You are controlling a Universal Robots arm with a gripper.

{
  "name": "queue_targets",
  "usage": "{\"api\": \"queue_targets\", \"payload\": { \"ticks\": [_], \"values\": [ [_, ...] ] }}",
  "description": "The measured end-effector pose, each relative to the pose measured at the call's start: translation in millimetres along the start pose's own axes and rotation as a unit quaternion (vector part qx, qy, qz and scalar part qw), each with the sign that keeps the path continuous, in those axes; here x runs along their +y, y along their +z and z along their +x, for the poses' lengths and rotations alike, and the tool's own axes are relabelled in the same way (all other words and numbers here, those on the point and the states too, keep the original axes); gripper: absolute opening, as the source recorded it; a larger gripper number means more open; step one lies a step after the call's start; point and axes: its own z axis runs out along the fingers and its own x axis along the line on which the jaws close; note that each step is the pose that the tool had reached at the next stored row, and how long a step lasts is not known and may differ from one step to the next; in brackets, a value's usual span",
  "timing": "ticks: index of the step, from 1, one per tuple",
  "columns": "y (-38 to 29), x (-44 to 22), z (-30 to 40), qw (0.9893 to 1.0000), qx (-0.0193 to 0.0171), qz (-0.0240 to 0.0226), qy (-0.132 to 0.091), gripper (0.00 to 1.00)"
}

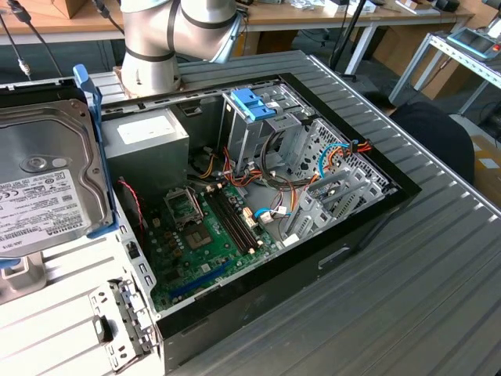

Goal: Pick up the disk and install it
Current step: 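Pick up the disk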

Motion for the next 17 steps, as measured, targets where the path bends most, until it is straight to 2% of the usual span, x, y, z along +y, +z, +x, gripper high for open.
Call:
{"api": "queue_targets", "payload": {
  "ticks": [17],
  "values": [
    [-0.2,-2.0,3.8,1.0000,0.0000,0.0000,0.000,0.37]
  ]
}}
